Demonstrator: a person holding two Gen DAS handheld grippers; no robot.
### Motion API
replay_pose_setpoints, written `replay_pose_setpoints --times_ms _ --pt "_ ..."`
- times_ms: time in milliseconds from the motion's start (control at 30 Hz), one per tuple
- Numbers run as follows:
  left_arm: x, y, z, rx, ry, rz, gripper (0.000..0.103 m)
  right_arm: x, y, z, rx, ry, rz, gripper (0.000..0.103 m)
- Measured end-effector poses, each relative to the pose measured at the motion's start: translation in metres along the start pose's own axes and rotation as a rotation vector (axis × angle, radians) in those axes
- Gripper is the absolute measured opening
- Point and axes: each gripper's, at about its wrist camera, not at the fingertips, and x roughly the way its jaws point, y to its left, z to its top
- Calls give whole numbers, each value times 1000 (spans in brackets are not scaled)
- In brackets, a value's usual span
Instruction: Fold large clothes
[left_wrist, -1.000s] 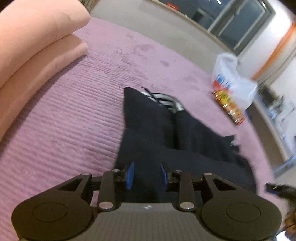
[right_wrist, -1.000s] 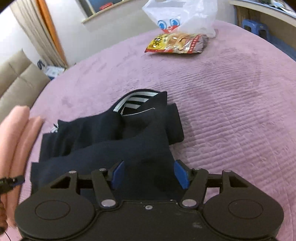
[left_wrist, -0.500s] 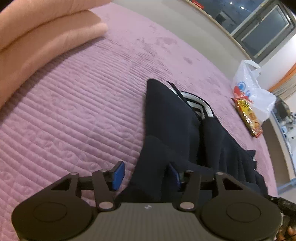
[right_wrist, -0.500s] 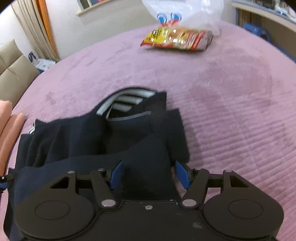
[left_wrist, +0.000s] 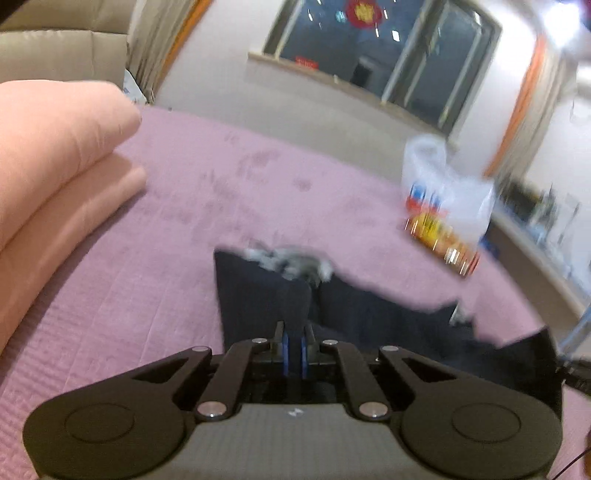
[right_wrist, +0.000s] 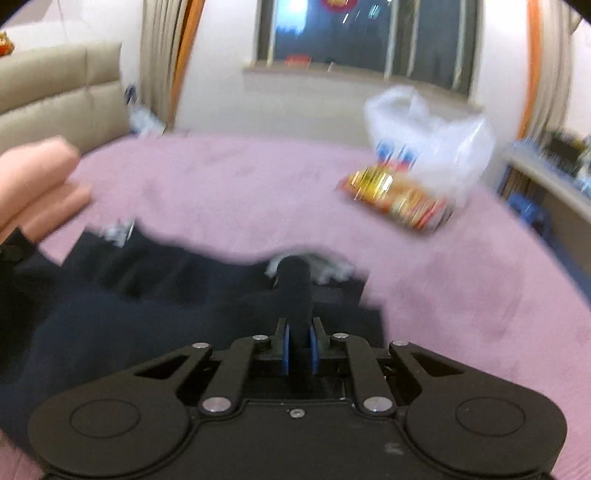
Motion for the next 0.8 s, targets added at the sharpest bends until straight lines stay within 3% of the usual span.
replay_pose_setpoints --times_ms 167,267,400,533,633,733,767,800 --pt "10 -6 55 -22 -153 -35 6 23 -18 61 55 -156 -62 13" --pt "45 -12 83 5 -198 -7 6 67 -26 79 79 -147 -91 13" --pt "125 -12 87 66 -129 121 7 150 -39 63 115 14 -94 13" --pt "204 -1 50 108 13 256 7 229 -49 21 186 259 -82 15" --pt "229 16 27 100 57 288 17 242 -48 7 178 259 -80 15" --pt "232 19 30 93 64 291 20 242 -43 8 131 258 -75 21" --pt "231 19 32 94 68 292 21 242 -44 9 117 260 -71 24" --pt "227 17 33 90 68 296 22 238 -45 12 110 262 -71 37"
